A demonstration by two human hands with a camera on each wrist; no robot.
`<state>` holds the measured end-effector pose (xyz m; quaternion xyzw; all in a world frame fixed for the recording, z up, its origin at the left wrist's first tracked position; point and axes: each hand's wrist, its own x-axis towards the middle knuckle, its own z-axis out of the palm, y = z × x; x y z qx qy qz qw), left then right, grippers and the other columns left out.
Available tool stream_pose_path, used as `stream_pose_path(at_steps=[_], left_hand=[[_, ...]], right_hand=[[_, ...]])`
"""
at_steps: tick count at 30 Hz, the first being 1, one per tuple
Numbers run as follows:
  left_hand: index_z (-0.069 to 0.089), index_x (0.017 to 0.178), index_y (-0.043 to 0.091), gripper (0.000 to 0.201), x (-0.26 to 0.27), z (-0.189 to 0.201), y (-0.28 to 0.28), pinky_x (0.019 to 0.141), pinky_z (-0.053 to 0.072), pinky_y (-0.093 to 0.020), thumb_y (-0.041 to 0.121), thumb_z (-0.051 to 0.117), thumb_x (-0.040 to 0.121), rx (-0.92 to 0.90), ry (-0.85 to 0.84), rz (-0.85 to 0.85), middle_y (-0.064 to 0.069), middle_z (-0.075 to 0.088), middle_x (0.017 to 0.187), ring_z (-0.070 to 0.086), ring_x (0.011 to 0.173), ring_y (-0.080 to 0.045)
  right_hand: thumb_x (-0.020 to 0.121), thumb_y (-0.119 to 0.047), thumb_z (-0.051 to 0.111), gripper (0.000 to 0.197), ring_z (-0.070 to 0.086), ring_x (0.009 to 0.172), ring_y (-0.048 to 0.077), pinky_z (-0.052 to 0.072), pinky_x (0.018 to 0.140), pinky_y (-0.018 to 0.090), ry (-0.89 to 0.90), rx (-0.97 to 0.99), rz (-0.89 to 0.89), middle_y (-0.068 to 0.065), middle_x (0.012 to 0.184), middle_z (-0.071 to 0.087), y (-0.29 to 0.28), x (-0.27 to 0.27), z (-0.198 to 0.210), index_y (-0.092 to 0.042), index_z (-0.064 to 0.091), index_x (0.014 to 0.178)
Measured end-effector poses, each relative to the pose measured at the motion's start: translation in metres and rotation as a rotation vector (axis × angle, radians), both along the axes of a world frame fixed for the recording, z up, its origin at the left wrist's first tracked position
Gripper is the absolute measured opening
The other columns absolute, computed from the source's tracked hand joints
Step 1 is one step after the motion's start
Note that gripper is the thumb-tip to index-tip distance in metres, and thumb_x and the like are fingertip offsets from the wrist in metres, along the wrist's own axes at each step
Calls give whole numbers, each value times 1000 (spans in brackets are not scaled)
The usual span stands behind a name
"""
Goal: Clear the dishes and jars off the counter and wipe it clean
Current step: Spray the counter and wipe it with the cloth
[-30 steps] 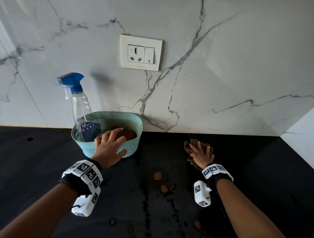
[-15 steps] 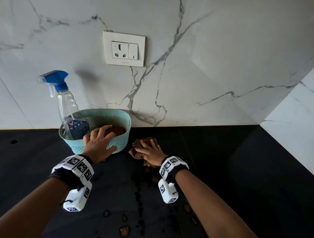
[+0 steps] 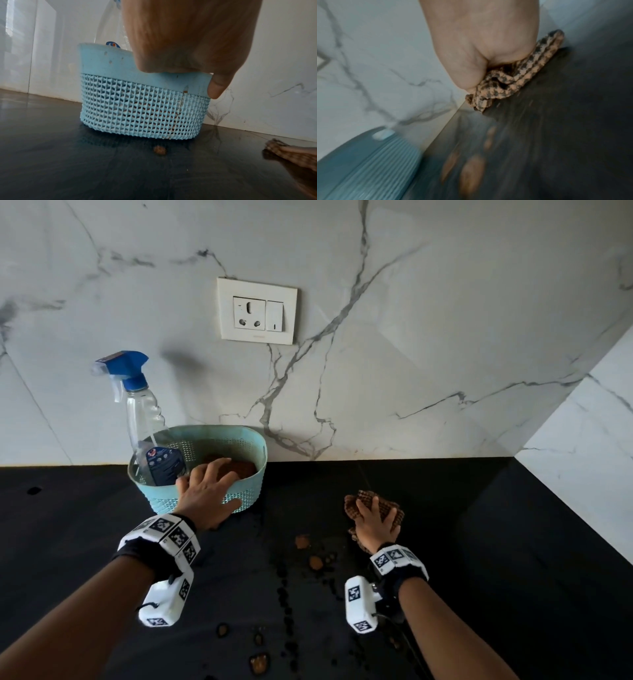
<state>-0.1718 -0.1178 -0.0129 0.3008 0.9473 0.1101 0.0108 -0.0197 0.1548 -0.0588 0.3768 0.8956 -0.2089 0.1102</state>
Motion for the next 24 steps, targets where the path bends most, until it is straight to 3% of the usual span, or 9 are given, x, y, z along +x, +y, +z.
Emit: stream_pose_path(at_steps=[2, 6, 8, 10, 13, 17, 21, 24], left_hand=[[47, 127, 31, 46, 1, 1, -1, 107, 16, -47, 46, 57, 85, -12, -6, 3, 3, 12, 154, 14, 137, -31], [47, 126, 31, 45, 0, 0, 0, 106, 17, -46, 46, 57, 84, -18, -4, 12, 4, 12, 154, 15, 136, -30], [48, 125, 30, 46, 0, 0, 0, 106, 17, -46, 46, 58, 84, -6, -4, 17, 4, 14, 153, 16, 136, -31], [48, 125, 30, 46, 1, 0, 0, 106, 17, -45, 46, 59, 83, -2, -3, 14, 4, 15, 153, 17, 135, -31], [48, 126, 30, 46, 2, 0, -1, 106, 17, -45, 45, 59, 83, -2, -10, 20, 5, 15, 153, 17, 135, -30], [47, 126, 30, 46, 4, 2, -1, 107, 17, -47, 45, 58, 84, -16, -15, 19, 4, 15, 153, 17, 136, -32], [47, 126, 29, 46, 3, 4, 0, 106, 17, -47, 45, 58, 84, -17, -14, 26, 3, 14, 153, 18, 135, -32], [47, 126, 29, 46, 3, 3, 1, 106, 17, -47, 44, 58, 84, -19, -15, 29, 3, 14, 153, 17, 135, -33]], right_hand=[[97, -32, 41, 57, -17, 141, 41, -2, 114, 58, -11, 2, 94, -4, 159, -12, -33, -13, -2, -44, 14, 146], [99, -26, 35, 52, -16, 143, 38, -1, 115, 55, 8, -1, 473, -6, 159, -9, -89, -28, -9, -42, 20, 146], [99, -20, 35, 51, -14, 144, 36, 0, 115, 51, -12, -2, 687, -6, 159, -5, -88, -23, -11, -39, 25, 146], [98, -18, 34, 50, -9, 144, 36, 5, 115, 50, -17, -5, 787, -4, 159, 1, -67, -12, -9, -33, 29, 145], [87, -29, 22, 60, -3, 145, 36, 16, 111, 48, -18, 81, 632, 0, 159, 4, -17, 12, -6, -30, 27, 146], [100, -21, 32, 50, -5, 145, 32, 12, 113, 48, 18, 85, 223, -5, 159, 0, 37, 60, -6, -36, 21, 146], [98, -30, 40, 53, -9, 144, 35, 4, 114, 55, 49, 19, -113, -8, 159, -5, 3, 73, -10, -44, 20, 145], [93, -35, 48, 63, -11, 142, 42, 4, 112, 60, 41, 58, -147, -5, 159, -10, -45, 56, -18, -44, 15, 145]])
